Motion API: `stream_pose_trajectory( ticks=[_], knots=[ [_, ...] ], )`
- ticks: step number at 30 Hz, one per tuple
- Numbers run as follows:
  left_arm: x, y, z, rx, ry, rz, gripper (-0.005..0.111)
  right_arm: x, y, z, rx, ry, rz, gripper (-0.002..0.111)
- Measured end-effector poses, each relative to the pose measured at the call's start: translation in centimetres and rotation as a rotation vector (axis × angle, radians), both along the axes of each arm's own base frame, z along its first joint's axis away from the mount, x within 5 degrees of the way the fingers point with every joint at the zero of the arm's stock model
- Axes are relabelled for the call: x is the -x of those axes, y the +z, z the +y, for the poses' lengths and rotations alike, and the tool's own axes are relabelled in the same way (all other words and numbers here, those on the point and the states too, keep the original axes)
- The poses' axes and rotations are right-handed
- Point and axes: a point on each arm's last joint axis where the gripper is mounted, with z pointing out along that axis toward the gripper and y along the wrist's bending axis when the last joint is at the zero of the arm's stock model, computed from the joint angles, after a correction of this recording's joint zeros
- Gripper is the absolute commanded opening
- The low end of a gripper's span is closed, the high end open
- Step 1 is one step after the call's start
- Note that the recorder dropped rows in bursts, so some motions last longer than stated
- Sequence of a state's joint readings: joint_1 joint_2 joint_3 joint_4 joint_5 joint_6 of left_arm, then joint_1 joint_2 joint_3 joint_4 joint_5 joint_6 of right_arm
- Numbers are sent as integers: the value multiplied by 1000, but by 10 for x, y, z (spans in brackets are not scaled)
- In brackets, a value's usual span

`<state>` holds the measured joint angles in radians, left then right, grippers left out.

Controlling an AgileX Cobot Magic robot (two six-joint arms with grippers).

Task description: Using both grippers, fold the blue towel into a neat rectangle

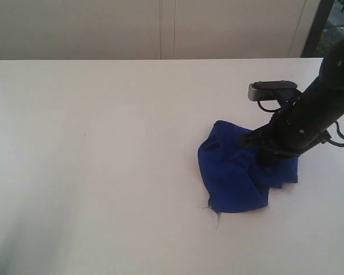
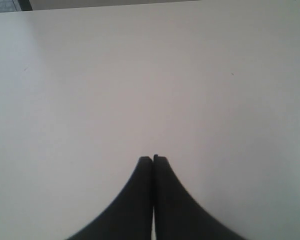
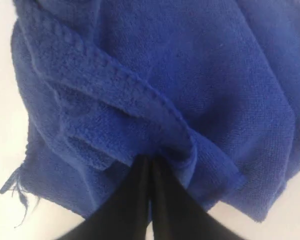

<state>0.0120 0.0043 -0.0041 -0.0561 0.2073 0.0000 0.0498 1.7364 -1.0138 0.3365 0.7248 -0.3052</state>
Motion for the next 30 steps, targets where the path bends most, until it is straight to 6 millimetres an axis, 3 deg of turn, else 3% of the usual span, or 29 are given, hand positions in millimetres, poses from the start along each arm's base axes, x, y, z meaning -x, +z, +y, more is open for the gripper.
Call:
stream_pose_trajectory(
  ticks=[7, 18, 30],
  knots=[
    [0, 0, 0, 0, 0, 0, 0, 1, -11, 5, 0, 15, 39, 0],
    [0, 0, 0, 0, 0, 0, 0, 5, -36, 37, -5, 104, 128, 0],
    [0, 0, 0, 0, 0, 0, 0, 4, -33, 54, -148, 120, 100, 0]
  ],
)
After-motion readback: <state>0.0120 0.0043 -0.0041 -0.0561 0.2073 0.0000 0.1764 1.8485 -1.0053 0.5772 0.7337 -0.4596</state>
